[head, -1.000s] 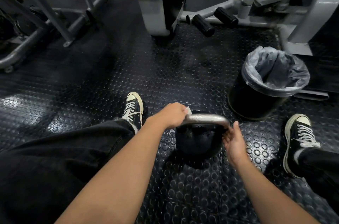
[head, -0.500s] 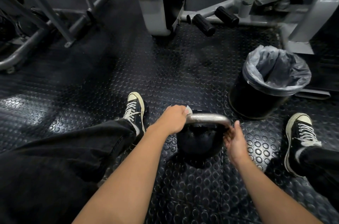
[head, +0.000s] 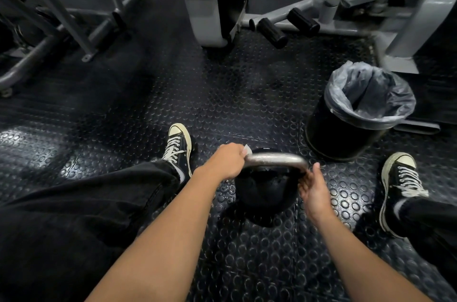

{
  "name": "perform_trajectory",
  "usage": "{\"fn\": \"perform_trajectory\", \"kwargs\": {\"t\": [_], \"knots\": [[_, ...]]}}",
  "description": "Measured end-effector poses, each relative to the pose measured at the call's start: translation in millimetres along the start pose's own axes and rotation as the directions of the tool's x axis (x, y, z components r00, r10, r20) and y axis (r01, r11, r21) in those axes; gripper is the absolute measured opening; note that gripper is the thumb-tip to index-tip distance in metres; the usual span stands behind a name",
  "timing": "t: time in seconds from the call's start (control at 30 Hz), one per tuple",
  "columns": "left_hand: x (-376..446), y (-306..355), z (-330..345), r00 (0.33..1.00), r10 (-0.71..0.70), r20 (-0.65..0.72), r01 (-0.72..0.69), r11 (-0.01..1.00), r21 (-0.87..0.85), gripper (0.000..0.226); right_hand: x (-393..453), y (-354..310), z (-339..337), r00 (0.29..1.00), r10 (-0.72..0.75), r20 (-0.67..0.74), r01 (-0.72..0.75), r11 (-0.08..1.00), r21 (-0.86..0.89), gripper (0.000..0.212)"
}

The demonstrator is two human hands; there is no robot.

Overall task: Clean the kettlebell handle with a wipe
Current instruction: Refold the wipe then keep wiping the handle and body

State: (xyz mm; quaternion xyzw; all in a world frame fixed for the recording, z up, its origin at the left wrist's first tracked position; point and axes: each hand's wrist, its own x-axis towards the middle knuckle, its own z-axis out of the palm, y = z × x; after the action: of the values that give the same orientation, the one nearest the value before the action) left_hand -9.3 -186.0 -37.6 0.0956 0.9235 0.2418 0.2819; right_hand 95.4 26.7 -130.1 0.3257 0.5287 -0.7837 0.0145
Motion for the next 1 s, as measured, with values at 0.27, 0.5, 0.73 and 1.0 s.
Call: {"fn": "perform_trajectory", "kwargs": {"t": [0.27, 0.5, 0.73, 1.0], "knots": [[-12, 5, -5, 0.997, 0.026, -0.070, -0.024, 0.999, 0.028, 0.039, -7, -7, 3, 1.000, -0.003, 0.003, 0.004, 1.000, -0.023, 0.104], [-2, 12, -9, 1.000, 0.026, -0.014, -0.025, 0.999, 0.038, 0.026, -8, -5, 2, 1.000, -0.020, 0.011, 0.020, 0.998, -0.051, 0.084], [-3, 13, -11, 0.999, 0.052, 0.016, -0.053, 0.996, 0.071, 0.025, -4, 1, -1, 1.000, -0.021, -0.017, 0.019, 0.997, -0.077, 0.074], [-2, 13, -16, 0.997, 0.053, 0.050, -0.057, 0.995, 0.085, 0.025, -8, -6, 5, 0.999, -0.030, -0.025, 0.029, 0.998, -0.059, 0.050]]}}
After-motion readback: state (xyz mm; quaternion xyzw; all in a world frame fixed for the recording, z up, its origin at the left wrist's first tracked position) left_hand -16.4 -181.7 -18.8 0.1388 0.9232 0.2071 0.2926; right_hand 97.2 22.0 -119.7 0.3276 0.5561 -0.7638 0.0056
